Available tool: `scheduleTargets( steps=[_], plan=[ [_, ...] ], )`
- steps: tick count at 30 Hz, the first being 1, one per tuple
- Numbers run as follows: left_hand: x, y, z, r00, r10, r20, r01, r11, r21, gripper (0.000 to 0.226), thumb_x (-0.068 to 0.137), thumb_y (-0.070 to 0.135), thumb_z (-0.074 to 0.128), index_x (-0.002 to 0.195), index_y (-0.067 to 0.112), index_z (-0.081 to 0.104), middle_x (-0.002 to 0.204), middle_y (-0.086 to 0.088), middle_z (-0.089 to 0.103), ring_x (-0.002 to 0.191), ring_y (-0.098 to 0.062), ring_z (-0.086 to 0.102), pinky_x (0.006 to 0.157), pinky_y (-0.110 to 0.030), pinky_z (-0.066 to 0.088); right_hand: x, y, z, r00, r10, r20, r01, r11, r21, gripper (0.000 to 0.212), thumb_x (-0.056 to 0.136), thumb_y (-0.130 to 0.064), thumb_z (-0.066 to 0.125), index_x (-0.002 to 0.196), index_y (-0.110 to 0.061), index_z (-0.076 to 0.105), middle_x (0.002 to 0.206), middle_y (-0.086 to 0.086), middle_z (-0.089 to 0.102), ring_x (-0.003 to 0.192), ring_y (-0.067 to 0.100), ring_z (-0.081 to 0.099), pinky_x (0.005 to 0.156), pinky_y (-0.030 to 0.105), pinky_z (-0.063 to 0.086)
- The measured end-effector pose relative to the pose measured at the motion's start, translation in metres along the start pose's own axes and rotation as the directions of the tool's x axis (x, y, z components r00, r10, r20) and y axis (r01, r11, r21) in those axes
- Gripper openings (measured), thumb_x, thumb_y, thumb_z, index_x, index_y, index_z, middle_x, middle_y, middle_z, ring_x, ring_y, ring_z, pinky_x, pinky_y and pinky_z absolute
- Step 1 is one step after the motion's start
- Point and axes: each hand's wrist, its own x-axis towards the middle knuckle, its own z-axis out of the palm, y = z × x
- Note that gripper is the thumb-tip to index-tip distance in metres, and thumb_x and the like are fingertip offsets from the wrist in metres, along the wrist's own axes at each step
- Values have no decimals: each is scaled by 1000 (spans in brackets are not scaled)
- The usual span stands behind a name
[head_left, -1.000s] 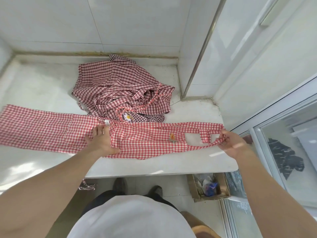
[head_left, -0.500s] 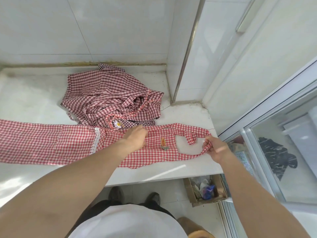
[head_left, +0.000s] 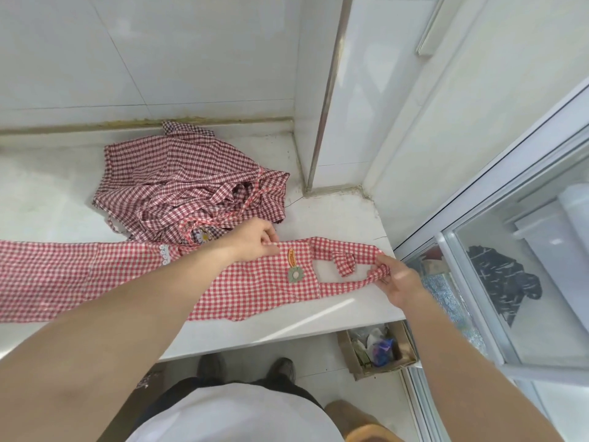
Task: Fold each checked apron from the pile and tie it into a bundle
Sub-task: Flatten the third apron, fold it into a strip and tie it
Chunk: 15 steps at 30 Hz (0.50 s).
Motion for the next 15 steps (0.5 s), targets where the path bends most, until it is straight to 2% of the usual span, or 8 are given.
scheduleTargets(
  steps=[2,4,5,7,10,12,14,15],
  plan=[
    [4,5,6,963,73,-259,-47,993,106,18,92,20,69,109,17,64,102,3,67,95,-14,64,91,-33,53,-2,-1,1,1000,-2,0,2,1000,17,2,93,-4,65,92,-3,66,79,10,65,69,17,62,65,33,61],
    [1,4,13,840,188,-509,-86,972,217,22,94,11,62,116,12,60,108,0,64,100,-15,59,98,-37,49,-1,-2,-1,1000,-11,-19,12,999,42,2,92,-4,64,92,-2,65,86,11,65,78,20,63,69,34,60],
    [-3,1,16,791,234,-565,-85,957,276,22,93,9,60,115,11,58,108,0,62,101,-15,56,100,-38,47,-1,-2,-2,999,-14,-29,16,998,55,2,92,-4,64,93,-2,65,88,11,65,80,20,63,67,34,61],
    [-17,-8,22,784,266,-561,-44,925,377,15,90,10,60,105,13,58,101,1,61,95,-14,56,97,-38,47,1,-1,-5,999,-9,-42,12,997,71,9,91,-3,66,99,0,66,91,12,67,82,20,63,63,31,62],
    [-45,-31,23,804,155,-573,118,905,410,11,87,20,64,93,18,55,91,4,55,84,-13,54,89,-40,51,4,0,-7,997,-42,-64,42,999,-10,28,84,4,70,111,2,65,103,16,70,87,22,67,67,30,61],
    [-63,-58,16,756,47,-653,250,901,354,21,84,23,66,99,15,53,99,-1,53,95,-19,52,91,-42,49,5,1,-6,986,-99,-135,80,987,-138,30,81,8,72,107,-3,63,98,14,71,80,21,68,64,28,61],
    [-77,-85,7,709,-153,-689,423,873,242,39,83,27,68,112,8,51,113,-12,51,110,-30,48,96,-48,45,4,0,-1,957,-219,-189,132,912,-388,25,81,6,72,100,-8,64,90,11,70,78,22,68,72,36,62],
    [-81,-98,4,694,-283,-662,506,846,168,51,83,30,70,121,5,47,122,-18,47,118,-35,44,99,-52,42,5,0,2,937,-303,-176,160,816,-555,18,81,3,70,91,-10,65,87,10,70,80,25,69,77,41,61]
  ],
)
